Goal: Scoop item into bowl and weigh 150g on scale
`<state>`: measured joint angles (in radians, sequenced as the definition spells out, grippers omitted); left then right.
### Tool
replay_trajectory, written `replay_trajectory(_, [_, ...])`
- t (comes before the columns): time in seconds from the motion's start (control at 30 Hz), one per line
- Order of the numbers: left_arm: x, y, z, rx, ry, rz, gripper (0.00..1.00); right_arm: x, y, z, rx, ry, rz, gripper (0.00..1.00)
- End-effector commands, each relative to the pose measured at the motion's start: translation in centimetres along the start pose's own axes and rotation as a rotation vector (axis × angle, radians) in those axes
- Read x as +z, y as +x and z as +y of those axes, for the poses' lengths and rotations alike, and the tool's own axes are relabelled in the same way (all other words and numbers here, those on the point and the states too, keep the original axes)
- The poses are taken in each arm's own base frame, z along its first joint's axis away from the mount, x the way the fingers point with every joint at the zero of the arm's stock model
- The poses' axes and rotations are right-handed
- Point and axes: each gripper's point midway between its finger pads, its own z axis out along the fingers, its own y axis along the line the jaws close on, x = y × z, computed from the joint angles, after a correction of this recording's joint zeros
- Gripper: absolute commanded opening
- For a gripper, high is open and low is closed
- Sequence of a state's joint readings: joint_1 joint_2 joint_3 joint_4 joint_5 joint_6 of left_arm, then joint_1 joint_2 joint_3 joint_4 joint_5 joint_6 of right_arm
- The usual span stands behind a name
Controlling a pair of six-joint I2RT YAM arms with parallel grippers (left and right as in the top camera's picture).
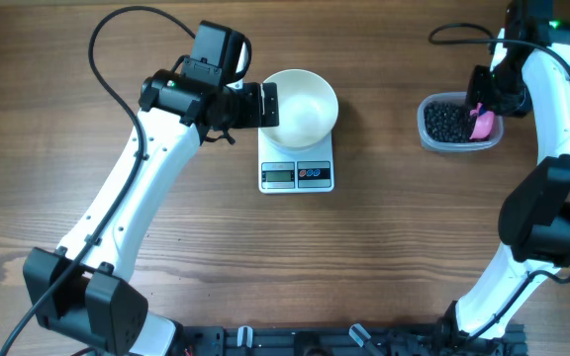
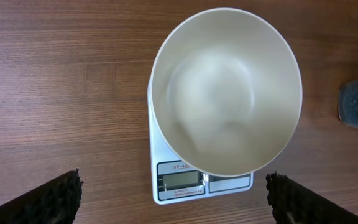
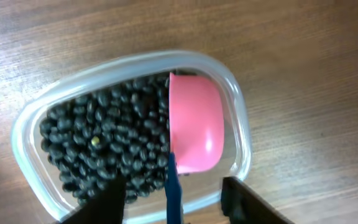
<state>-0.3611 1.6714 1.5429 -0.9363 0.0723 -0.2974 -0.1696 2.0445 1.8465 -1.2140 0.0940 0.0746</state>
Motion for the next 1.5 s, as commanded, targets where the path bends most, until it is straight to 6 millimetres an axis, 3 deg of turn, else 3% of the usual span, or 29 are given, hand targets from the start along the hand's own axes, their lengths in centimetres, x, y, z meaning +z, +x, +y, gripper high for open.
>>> replay_trajectory(0.0, [0.3,0.2,0.0,0.001,-0.003,0.005,1.0,0.2,-0.8,-0.5,0.015,0.011,-0.032,0.32])
replay_trajectory(0.2, [0.3,0.2,0.0,0.001,-0.003,0.005,1.0,0.1,-1.8,-1.4,0.013,0.061,-0.075,0.05])
replay_trajectory(0.27, [0.3,0.2,0.0,0.001,-0.003,0.006,1.0,0.1,-1.8,-2.5,0.037,0.096,-0.076,0.04])
replay_trajectory(0.4, [0.3,0.1,-0.1,0.001,-0.002,0.003,1.0,0.3,-1.8,-2.0,0.068,-0.003,-0.069,0.04])
replay_trajectory(0.5, [0.3,0.1,-0.1,0.001,-0.001,0.001,1.0,0.3,-1.8,-2.4,0.076,-0.005,-0.07,0.14])
replay_trajectory(0.73, [0.3,0.1,-0.1,0.001,-0.002,0.002,1.0,0.3,-1.8,-2.0,0.076,-0.023,-0.069,0.53])
replay_trajectory(0.83, [0.3,0.1,-0.1,0.001,-0.002,0.002,1.0,0.4,-1.6,-2.0,0.076,-0.023,-0.061,0.59])
replay_trajectory(0.93, [0.3,0.1,-0.1,0.001,-0.001,0.001,1.0,0.4,-1.3,-1.5,0.077,-0.054,-0.045,0.5])
replay_trajectory(1.13, [0.3,0.1,-0.1,0.001,-0.002,0.002,1.0,0.4,-0.2,-1.1,0.088,-0.076,0.001,0.42])
replay_trajectory(1.33, [0.3,0.1,-0.1,0.001,-0.002,0.002,1.0,0.3,-0.7,-1.1,0.094,-0.078,-0.02,0.31])
replay_trajectory(1.4, [0.3,0.1,-0.1,0.001,-0.002,0.002,1.0,0.3,-0.9,-1.1,0.094,-0.078,-0.029,0.24])
replay_trajectory(1.47, [0.3,0.1,-0.1,0.001,-0.002,0.002,1.0,0.3,-0.9,-1.1,0.094,-0.078,-0.029,0.1])
